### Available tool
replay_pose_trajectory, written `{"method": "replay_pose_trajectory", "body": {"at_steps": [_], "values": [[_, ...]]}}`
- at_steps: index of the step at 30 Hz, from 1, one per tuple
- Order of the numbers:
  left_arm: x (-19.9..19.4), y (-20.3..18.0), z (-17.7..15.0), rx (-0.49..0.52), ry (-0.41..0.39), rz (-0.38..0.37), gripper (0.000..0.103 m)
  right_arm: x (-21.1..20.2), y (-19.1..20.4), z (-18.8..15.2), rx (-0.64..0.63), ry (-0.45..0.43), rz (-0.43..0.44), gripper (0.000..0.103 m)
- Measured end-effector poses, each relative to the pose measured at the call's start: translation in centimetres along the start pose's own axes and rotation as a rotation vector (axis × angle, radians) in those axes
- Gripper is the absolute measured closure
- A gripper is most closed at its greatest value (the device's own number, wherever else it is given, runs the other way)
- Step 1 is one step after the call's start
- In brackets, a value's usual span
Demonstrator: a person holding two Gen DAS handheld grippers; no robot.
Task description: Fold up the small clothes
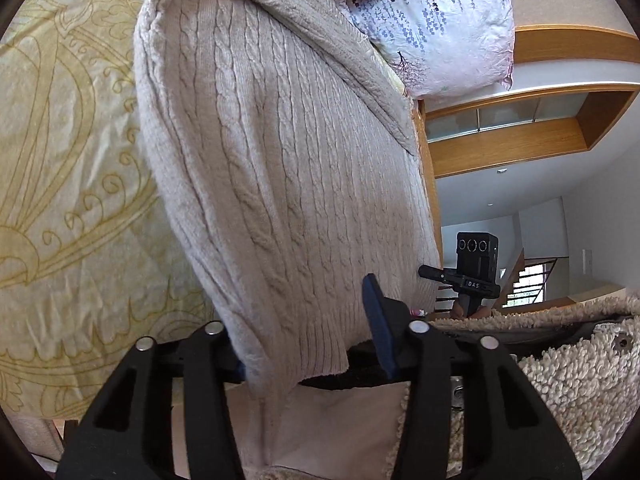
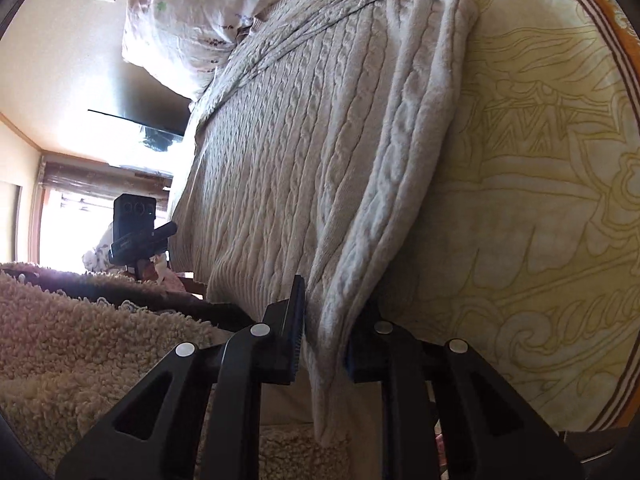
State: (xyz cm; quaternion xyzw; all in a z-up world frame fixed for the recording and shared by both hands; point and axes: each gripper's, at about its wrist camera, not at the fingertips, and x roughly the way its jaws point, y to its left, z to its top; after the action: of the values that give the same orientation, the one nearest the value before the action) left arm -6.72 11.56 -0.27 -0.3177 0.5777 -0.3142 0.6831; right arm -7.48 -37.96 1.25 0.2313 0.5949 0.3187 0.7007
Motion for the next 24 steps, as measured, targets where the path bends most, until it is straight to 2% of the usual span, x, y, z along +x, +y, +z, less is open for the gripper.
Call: {"method": "replay_pose_trajectory", "body": {"at_steps": [2,5,19,24], "values": [[0.2,0.3,-0.1,-0.009,0.005,-0.008,0.086,0.1,0.3,0.0,-0.014,-0.01,-0.011,0.089],[-0.3,0.2,0.0,-0.006,-0.025,-0.032,0.093,-0.2,0.7,0.1,-0.03,-0.053,-0.011,0.093],[-5.1,-1.5,3.4,0.046,-0.274,-0.057,0.095,-4.8,3.2,3.0,-0.066,-0.421,0.034,0.095],[-6.5,-1.5,4.2,0.042,-0.37,-0.066,0.096,-6.2,3.0,3.8,-0.031,-0.542,0.067,0.095]]}}
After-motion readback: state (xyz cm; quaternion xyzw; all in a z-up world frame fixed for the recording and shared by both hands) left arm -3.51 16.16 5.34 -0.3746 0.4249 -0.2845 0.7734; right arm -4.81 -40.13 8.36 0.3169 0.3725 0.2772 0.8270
